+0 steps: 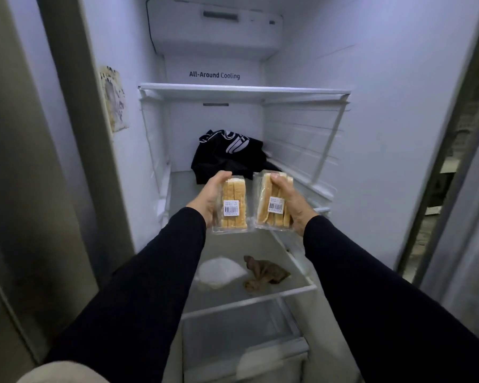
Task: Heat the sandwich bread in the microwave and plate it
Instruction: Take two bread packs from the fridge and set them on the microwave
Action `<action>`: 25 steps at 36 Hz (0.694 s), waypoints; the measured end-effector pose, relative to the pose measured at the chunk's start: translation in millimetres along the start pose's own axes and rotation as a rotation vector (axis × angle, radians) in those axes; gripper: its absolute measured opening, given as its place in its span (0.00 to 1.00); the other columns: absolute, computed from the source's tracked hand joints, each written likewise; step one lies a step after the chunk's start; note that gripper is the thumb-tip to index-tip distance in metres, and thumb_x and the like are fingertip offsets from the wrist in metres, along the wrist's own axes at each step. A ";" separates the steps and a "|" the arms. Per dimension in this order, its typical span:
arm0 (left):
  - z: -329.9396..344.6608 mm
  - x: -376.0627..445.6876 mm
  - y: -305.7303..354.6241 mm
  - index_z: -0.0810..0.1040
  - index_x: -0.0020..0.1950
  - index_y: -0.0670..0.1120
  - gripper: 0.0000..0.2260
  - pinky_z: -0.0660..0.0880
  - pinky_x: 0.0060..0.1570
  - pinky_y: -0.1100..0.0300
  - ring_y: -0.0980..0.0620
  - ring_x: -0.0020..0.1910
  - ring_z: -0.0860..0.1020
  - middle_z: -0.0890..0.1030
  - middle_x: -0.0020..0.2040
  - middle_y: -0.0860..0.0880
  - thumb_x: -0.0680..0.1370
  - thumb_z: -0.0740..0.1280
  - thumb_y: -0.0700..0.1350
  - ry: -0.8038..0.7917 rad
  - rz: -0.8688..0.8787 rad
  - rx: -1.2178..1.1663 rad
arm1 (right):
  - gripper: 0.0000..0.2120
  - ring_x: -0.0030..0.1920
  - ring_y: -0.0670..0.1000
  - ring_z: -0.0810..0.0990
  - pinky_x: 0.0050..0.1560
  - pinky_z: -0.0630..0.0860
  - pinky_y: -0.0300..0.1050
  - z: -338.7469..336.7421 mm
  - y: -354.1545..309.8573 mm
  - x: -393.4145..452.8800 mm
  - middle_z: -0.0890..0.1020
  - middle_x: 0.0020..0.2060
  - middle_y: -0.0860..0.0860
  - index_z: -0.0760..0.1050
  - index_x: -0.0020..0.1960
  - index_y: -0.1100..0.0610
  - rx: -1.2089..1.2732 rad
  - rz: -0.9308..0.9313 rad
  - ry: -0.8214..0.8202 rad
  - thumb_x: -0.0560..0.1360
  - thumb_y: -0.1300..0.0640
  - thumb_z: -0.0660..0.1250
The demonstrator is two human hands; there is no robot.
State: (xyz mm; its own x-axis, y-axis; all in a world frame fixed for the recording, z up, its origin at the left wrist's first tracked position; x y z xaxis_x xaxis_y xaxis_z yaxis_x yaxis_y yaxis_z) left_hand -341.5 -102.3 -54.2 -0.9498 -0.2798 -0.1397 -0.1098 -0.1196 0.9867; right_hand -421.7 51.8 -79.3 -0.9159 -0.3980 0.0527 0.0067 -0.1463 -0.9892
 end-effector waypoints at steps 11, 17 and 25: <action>9.5 -72.2 1.3 0.75 0.36 0.46 0.18 0.76 0.35 0.61 0.51 0.25 0.77 0.78 0.24 0.50 0.76 0.61 0.59 0.005 0.033 0.025 | 0.17 0.34 0.53 0.79 0.43 0.79 0.46 -4.5 -16.2 -78.9 0.80 0.36 0.54 0.77 0.44 0.54 -0.031 -0.006 -0.075 0.75 0.41 0.64; 19.7 -125.7 -14.9 0.76 0.39 0.47 0.17 0.77 0.37 0.59 0.51 0.25 0.78 0.80 0.26 0.50 0.76 0.62 0.59 0.032 0.040 -0.022 | 0.18 0.34 0.53 0.80 0.45 0.79 0.48 -11.6 -19.1 -131.9 0.81 0.36 0.54 0.77 0.45 0.54 -0.062 -0.018 -0.162 0.73 0.39 0.65; 38.1 -203.3 -52.4 0.77 0.42 0.47 0.18 0.78 0.40 0.57 0.49 0.30 0.79 0.81 0.27 0.49 0.75 0.63 0.61 0.088 -0.033 -0.045 | 0.22 0.35 0.53 0.81 0.38 0.81 0.45 -26.6 -7.4 -206.8 0.82 0.39 0.55 0.78 0.52 0.58 -0.122 0.028 -0.228 0.76 0.40 0.62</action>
State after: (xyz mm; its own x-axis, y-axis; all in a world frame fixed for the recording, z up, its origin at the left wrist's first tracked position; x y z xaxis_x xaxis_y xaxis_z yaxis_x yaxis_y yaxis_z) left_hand -153.9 -2.8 -74.3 -0.9163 -0.3575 -0.1803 -0.1253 -0.1718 0.9771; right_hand -243.0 159.2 -86.5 -0.8017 -0.5963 0.0407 -0.0303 -0.0275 -0.9992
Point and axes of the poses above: each hand's wrist, its own x-axis towards the middle knuckle, its own z-axis out of the palm, y = z × x, the point moved 3 cm from there along x, towards the middle knuckle
